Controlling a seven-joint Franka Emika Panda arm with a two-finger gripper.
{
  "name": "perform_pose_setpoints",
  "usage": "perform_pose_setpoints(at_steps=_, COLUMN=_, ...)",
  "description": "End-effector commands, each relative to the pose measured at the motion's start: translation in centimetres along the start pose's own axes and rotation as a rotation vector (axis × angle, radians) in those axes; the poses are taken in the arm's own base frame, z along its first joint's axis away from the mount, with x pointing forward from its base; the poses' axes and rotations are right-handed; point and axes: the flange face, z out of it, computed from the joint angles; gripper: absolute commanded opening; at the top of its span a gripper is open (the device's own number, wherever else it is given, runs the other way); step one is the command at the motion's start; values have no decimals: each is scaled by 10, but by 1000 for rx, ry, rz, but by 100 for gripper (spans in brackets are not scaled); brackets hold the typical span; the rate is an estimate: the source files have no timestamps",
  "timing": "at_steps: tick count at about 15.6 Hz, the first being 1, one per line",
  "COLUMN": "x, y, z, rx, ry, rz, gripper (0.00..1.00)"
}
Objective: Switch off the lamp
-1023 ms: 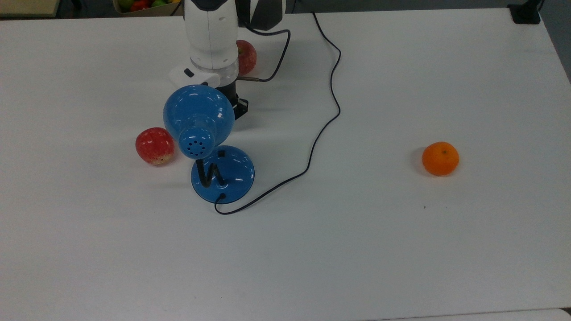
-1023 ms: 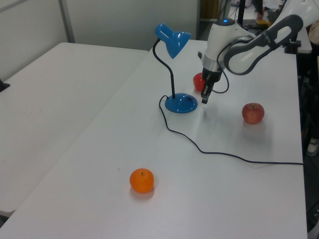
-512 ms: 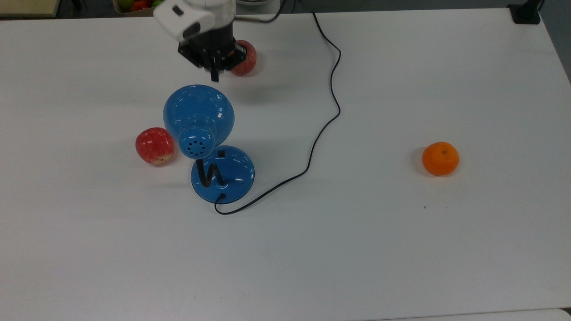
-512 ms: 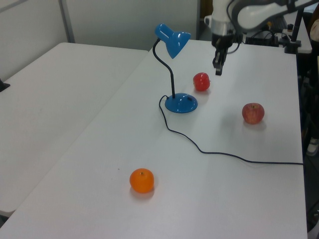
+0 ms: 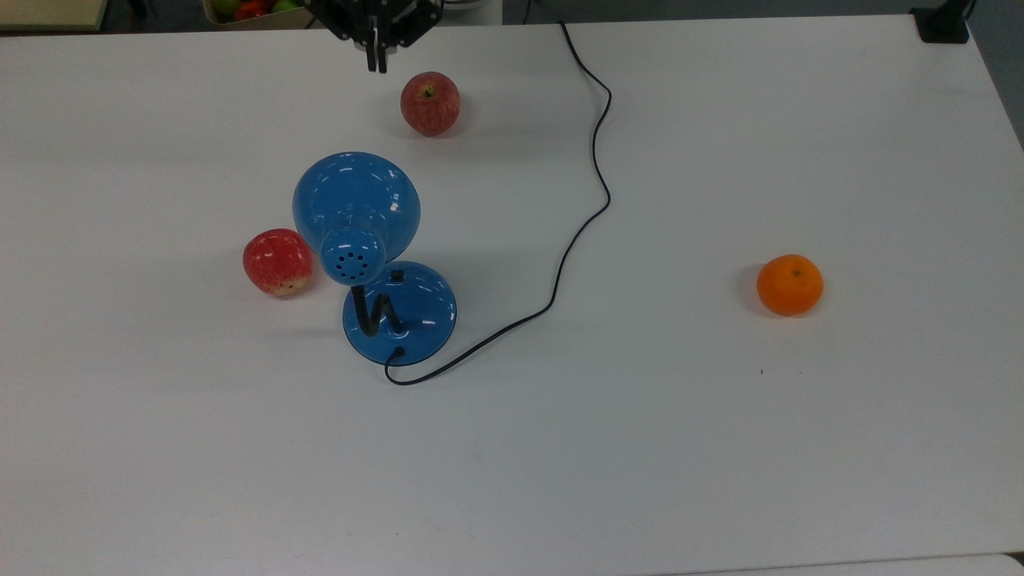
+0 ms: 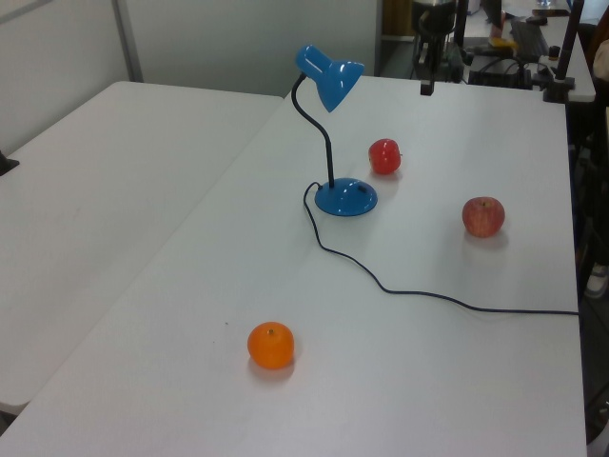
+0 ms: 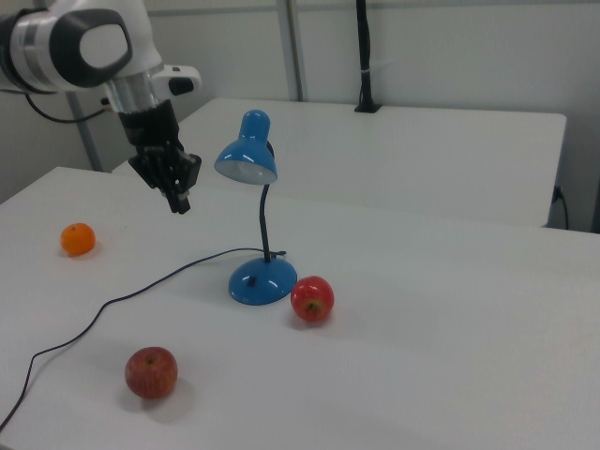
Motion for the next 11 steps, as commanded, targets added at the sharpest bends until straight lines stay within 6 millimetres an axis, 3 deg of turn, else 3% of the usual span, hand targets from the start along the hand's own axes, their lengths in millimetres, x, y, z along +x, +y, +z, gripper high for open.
perform_pose_setpoints(at_steps=1, x=-7, y=-6, z=-15, rx=-9, ry=-25, rz=-4, gripper=76)
perform_pose_setpoints(at_steps=2, x=-9, y=-5, z=-19, rx=-9, ry=-17, rz=-2, gripper=93)
perform_pose_setpoints(at_steps=3, x=-11, y=-5, z=-22, rx=-10, ry=-14, rz=0, gripper=100)
perform_pose_setpoints(at_steps=11, x=-19, y=-1, z=-30, rx=-19, ry=-25, rz=3, gripper=100)
